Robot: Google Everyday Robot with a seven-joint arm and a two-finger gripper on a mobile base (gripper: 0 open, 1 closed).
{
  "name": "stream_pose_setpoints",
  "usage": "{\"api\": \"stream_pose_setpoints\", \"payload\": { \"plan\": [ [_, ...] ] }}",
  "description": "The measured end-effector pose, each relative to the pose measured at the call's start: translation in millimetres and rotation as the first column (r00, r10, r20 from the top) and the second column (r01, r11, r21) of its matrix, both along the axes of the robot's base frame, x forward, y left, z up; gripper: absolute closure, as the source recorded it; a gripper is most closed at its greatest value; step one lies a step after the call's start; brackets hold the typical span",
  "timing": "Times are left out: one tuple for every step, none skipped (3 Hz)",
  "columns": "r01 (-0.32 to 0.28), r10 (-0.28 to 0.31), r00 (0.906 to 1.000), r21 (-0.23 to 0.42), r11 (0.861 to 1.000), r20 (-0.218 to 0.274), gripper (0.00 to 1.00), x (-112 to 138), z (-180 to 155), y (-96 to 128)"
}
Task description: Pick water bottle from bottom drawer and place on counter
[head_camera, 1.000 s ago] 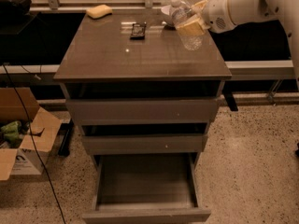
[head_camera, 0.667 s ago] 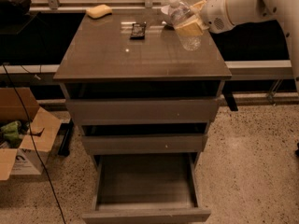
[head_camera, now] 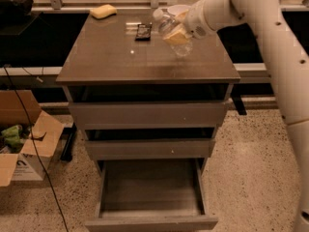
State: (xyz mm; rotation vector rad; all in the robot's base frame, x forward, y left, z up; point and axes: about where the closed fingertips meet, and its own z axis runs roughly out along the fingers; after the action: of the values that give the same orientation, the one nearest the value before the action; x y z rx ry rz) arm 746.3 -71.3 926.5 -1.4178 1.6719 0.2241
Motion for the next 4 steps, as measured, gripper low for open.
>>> {"api": "stream_pose_setpoints", "payload": {
  "plan": [
    [-0.021,0.021,0.9998,-0.097,0.995,0.003,1.0,22.1,-23.6,16.7],
    [-0.015,0.016,0.9998,-0.163,0.986,0.011,1.0,50.1,-44.8,24.5],
    [0.007,-0.005,0.9999,-0.179,0.984,0.012,0.84,80.2,-63.2,28.8],
    [0.041,-0.038,0.999,-0.118,0.992,0.024,0.53,110.2,-66.2,33.4]
  ]
}}
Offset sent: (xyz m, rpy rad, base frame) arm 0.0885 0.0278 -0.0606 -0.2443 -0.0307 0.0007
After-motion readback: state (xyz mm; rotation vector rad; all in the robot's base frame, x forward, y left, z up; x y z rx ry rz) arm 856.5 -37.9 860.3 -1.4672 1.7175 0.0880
